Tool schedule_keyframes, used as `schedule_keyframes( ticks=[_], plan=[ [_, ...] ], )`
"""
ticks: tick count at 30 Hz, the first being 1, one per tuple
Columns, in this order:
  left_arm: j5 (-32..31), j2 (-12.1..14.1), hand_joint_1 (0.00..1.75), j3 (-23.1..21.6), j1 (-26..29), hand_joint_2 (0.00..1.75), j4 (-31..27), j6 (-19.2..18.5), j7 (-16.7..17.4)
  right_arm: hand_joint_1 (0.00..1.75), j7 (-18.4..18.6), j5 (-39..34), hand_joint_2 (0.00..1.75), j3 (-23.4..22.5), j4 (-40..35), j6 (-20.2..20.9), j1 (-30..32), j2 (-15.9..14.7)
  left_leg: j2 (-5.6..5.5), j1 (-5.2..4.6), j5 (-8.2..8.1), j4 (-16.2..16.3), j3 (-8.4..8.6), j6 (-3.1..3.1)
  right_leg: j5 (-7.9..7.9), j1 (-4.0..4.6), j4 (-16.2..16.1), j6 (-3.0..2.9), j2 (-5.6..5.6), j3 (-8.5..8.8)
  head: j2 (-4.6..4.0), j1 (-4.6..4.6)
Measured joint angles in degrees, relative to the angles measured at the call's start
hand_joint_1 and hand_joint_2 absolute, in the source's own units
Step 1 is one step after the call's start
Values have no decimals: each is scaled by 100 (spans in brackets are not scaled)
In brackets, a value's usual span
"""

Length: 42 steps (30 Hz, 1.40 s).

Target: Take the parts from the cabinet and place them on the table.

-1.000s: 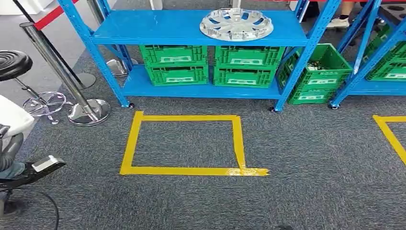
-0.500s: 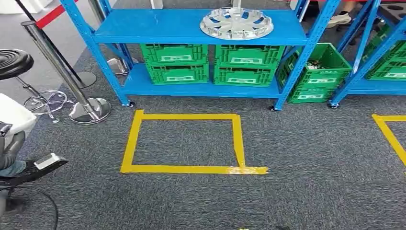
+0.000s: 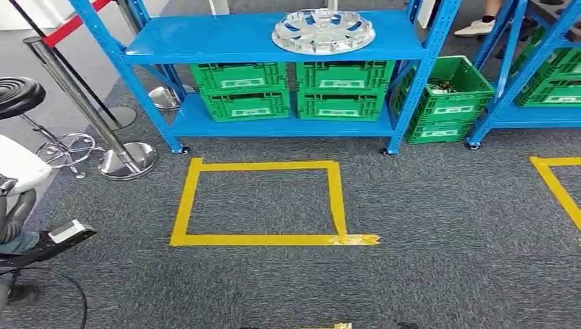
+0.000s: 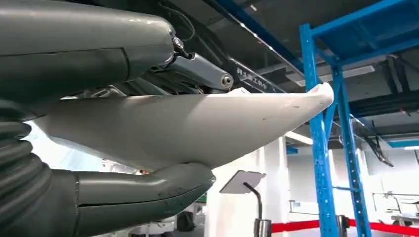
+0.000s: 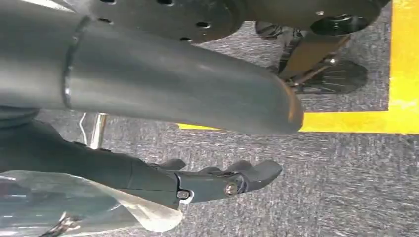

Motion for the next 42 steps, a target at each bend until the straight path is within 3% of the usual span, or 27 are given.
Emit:
schedule_keyframes(
  ticks=[1,2,3,6,7,8,9,10,13,17,42],
  plan=[
    [0,4,175,-7,-3,175,0,-11,9,0,0,0,0,0,0,2,-3,0,-1,-3,253,-566,308,33,6,1,0,9,5,7,0,-2],
    [0,15,175,-9,-8,175,0,-13,18,0,0,0,0,0,0,4,-7,0,-3,-7,401,-1089,582,69,13,1,-1,21,7,10,0,0],
    [0,22,175,-9,-21,175,0,-18,26,0,0,-2,0,0,0,4,-12,2,-3,-44,306,-1251,656,78,16,39,13,53,8,-18,0,2],
    [-7,26,175,-20,-27,175,0,-31,42,0,0,-2,0,0,0,4,-12,2,-11,-80,351,-1251,583,135,75,-4,-22,161,2,-58,0,9],
    [-9,26,175,-20,-27,175,0,-31,42,0,0,-2,0,0,0,4,-12,2,-18,-60,396,-1323,601,118,39,13,-21,148,-2,-62,0,0],
    [-7,24,175,-22,-41,175,2,-31,41,0,-2,-2,0,0,0,4,-14,2,-21,-57,420,-1346,591,69,13,16,-77,-82,-3,-86,0,22],
    [-7,22,175,-22,-43,175,2,-33,48,0,-2,-2,0,0,0,4,-13,2,-23,-63,422,-1347,582,80,67,21,-74,-116,-7,-88,0,22],
    [-9,22,175,-22,-41,175,9,-33,50,0,-2,-2,0,0,0,2,-10,2,-23,-66,420,-1347,586,85,73,14,-91,-33,-5,-118,0,17],
    [-7,20,175,-24,-41,175,17,-33,52,0,-2,-4,0,0,0,-7,-13,2,-23,-84,428,-1345,575,124,144,-5,-140,104,-1,-103,0,20],
    [31,20,175,-24,-42,175,28,-33,52,0,-9,-13,0,0,0,-18,-11,0,-23,-105,453,-1330,540,166,188,-26,-151,178,5,-61,0,20],
    [96,13,175,-18,-97,175,109,-22,26,0,-17,-44,0,-2,0,-22,-12,0,-22,-85,464,-1330,537,159,189,-7,-143,183,7,-77,0,17]
  ],
)
